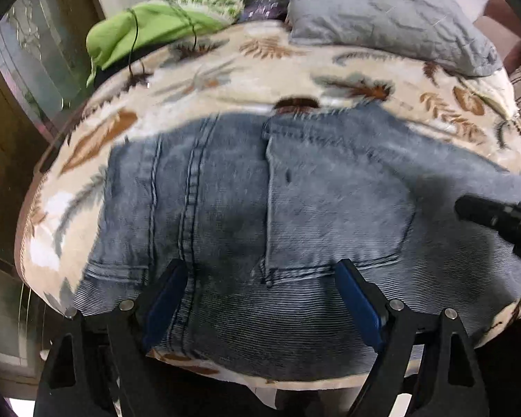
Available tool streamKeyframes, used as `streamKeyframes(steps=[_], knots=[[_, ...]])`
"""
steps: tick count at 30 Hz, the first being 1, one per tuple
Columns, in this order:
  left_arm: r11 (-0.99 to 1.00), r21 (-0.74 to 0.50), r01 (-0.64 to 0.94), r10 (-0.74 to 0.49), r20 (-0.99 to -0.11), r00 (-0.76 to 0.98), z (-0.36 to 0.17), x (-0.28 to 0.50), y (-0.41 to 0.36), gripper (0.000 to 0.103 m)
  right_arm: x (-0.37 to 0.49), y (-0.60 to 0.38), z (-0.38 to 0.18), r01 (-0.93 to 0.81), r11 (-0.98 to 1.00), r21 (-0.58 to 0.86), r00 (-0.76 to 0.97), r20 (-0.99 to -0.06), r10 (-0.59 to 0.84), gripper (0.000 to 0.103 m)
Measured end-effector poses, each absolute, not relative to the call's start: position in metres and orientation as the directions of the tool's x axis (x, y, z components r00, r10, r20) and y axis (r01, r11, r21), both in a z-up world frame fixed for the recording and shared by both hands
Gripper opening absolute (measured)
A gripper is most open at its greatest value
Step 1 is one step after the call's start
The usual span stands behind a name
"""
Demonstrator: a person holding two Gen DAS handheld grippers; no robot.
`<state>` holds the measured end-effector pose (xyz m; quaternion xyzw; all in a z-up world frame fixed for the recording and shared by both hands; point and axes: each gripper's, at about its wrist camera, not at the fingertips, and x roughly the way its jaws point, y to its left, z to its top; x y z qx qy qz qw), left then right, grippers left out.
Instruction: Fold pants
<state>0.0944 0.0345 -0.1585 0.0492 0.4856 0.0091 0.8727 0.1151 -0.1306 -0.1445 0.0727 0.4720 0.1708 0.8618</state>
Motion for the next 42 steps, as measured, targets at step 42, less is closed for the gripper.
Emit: streamKeyframes(steps=[42], knots=[[0.976,0.203,0.076,0.09,-0.698,0.71,-0.112,0.076,-0.001,0.087,0.051,-0.352,-0.171,0.425,0.866,0.262,0.534,-0.846,-0.007,0.007]])
